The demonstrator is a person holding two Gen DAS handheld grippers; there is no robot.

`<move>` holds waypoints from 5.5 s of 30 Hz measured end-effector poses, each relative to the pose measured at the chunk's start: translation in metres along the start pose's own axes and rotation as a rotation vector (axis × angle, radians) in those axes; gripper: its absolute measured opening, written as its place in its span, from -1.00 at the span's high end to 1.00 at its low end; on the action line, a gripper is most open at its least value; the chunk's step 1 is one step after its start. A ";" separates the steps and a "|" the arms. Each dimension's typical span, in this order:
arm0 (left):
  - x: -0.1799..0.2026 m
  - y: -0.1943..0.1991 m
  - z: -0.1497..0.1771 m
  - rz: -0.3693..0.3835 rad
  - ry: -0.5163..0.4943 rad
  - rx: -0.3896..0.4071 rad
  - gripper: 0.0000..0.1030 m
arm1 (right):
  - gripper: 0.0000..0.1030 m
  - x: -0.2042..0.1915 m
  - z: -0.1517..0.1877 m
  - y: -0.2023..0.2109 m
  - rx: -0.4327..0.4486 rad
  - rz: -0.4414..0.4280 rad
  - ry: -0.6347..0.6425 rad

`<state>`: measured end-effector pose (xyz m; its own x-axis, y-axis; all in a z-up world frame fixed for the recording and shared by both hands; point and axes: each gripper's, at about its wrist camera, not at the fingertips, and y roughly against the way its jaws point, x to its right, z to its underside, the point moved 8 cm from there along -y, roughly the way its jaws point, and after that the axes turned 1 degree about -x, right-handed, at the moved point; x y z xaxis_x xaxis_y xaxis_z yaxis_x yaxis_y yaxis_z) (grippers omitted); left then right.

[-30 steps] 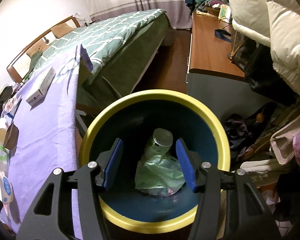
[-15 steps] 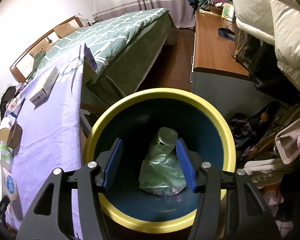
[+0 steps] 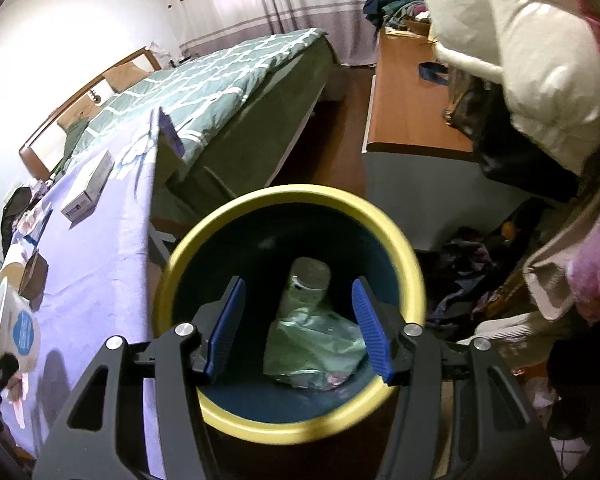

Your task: Collect trash

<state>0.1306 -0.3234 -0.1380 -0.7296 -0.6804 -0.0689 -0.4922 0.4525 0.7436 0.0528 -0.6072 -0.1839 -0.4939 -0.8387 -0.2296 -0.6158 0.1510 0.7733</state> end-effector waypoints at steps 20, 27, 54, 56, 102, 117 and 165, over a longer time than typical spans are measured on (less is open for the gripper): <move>0.154 -0.114 -0.091 0.190 -0.113 -0.086 -0.67 | -0.03 0.074 0.031 0.037 0.055 0.137 -0.070; 0.153 -0.127 -0.084 0.168 -0.089 -0.121 -0.86 | -0.13 0.086 0.029 0.051 0.091 0.156 -0.096; -0.102 0.109 -0.006 -0.225 0.266 0.166 -0.90 | -0.19 -0.139 0.029 0.043 0.072 -0.105 0.289; -0.120 0.120 0.007 -0.261 0.300 0.173 -0.90 | -0.19 -0.162 0.031 0.040 0.059 -0.139 0.325; -0.237 0.143 0.132 -0.403 0.516 0.135 -0.90 | 0.91 -0.259 -0.005 -0.017 -0.039 -0.170 0.309; -0.190 0.126 0.182 -0.305 0.513 0.046 -0.90 | 0.87 -0.055 -0.018 -0.016 -0.026 0.103 0.053; -0.098 -0.003 0.078 -0.013 0.280 -0.139 -0.49 | 0.39 -0.086 -0.009 0.003 0.017 -0.079 0.073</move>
<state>0.1668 -0.2128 -0.1859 -0.5553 -0.8265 0.0927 -0.4169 0.3731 0.8289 0.0994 -0.5398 -0.1566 -0.3981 -0.8839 -0.2453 -0.6614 0.0912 0.7445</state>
